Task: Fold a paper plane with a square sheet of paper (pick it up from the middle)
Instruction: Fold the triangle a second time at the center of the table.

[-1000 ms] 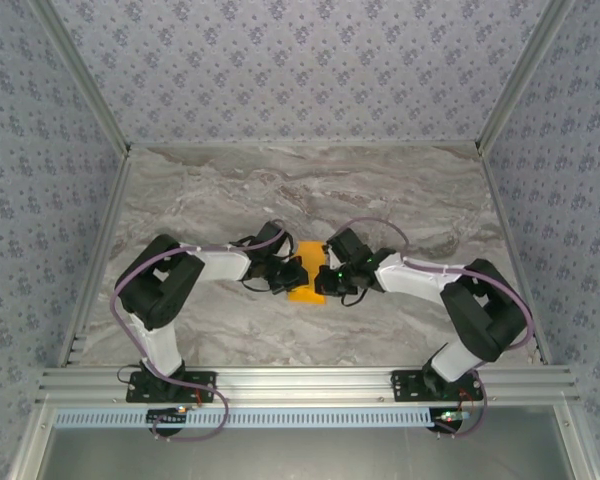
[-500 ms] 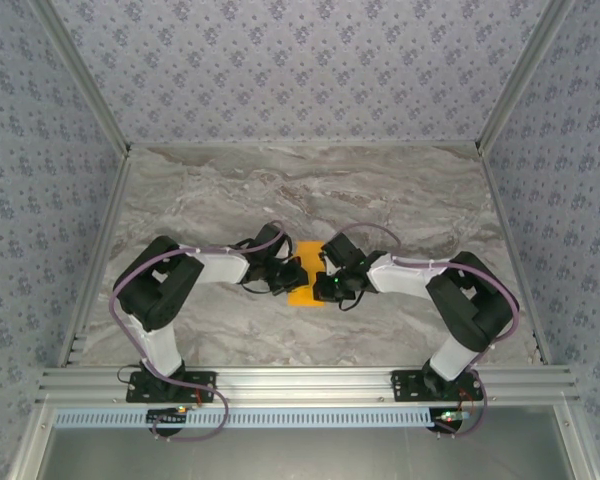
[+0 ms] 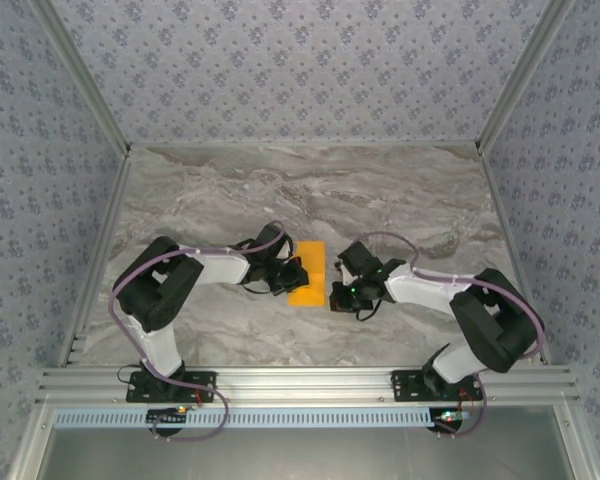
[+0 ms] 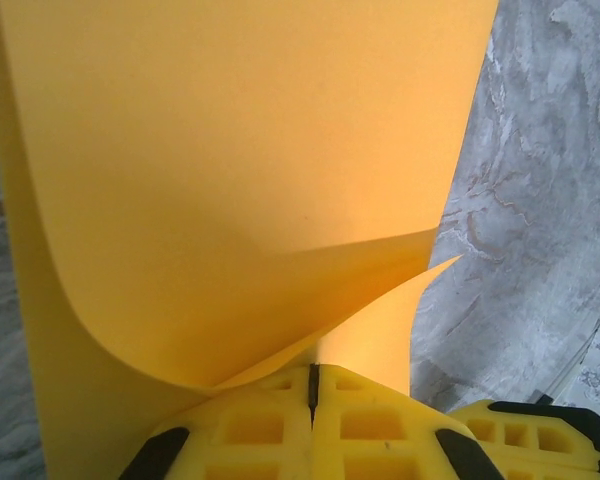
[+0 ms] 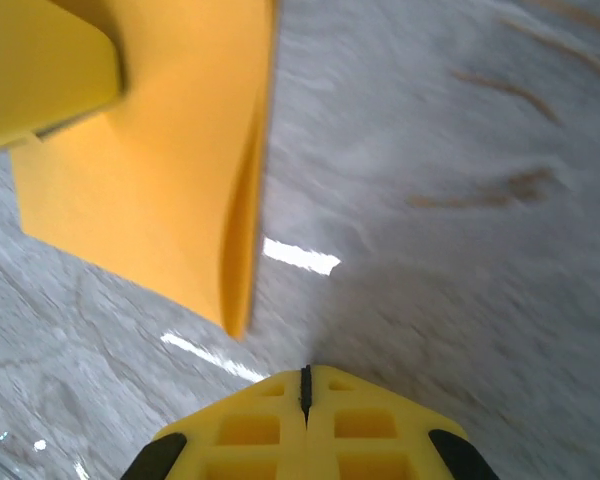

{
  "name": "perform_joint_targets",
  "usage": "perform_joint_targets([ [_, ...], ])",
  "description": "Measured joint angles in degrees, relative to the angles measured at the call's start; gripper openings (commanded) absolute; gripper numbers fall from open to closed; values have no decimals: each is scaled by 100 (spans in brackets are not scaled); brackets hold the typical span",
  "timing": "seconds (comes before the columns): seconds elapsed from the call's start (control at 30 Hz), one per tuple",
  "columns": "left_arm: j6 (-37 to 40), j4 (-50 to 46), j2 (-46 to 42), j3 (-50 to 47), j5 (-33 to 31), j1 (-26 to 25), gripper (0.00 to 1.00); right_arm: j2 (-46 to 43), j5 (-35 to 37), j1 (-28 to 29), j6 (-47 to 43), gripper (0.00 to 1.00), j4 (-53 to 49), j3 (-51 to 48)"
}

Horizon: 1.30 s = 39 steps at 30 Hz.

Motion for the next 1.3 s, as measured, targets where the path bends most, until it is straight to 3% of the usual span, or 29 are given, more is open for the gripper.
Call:
perform_joint_targets([
  [0.2, 2, 4, -44, -9, -96, -35, 0, -396, -31, -105, -57, 2, -122, 289],
  [0.67, -28, 433, -138, -262, -249, -81, 0, 957, -595, -52, -55, 0, 1008, 667],
  [1.17, -81, 706, -190, -415, -350, -114, 0, 693, -647, -149, -216, 0, 1182, 98],
  [1.3, 61, 844, -221, -492, -330, -116, 4, 693, -649, -160, -238, 0, 1167, 98],
])
